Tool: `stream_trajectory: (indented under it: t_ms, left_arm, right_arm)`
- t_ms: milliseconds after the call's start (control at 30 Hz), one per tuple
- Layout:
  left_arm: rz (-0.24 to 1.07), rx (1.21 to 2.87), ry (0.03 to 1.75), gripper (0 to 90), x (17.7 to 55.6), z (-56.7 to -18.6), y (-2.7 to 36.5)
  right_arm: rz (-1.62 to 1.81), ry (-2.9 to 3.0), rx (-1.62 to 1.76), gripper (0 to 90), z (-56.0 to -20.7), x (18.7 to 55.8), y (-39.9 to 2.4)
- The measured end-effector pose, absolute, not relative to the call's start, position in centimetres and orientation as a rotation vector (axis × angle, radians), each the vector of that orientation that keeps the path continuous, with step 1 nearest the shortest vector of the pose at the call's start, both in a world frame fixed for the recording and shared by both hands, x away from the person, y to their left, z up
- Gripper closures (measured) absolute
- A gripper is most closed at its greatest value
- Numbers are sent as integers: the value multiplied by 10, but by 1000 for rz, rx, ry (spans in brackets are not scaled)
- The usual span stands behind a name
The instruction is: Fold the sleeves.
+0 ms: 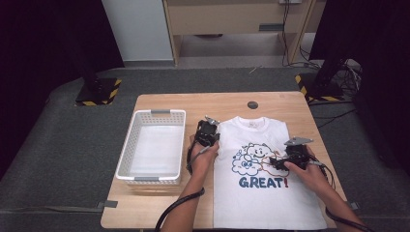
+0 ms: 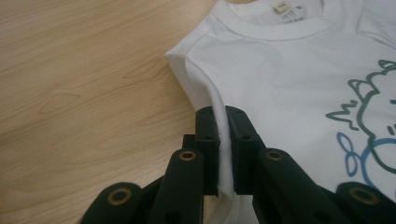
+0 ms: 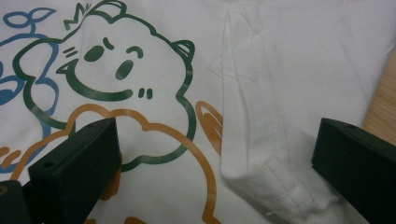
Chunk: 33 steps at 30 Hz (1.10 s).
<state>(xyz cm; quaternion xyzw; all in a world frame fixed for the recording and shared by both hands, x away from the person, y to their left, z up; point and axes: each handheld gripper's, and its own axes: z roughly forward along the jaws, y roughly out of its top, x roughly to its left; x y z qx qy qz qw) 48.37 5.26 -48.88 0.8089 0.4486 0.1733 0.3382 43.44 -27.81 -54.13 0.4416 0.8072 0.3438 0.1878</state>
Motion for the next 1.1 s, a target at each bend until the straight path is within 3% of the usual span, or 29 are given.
stream_trajectory:
  t_ms: [1100]
  left_arm:
    - [371,2190,1158,851,500,-493,-1]
  right_arm:
    - [967,2271,1243,12,-541,434,-278]
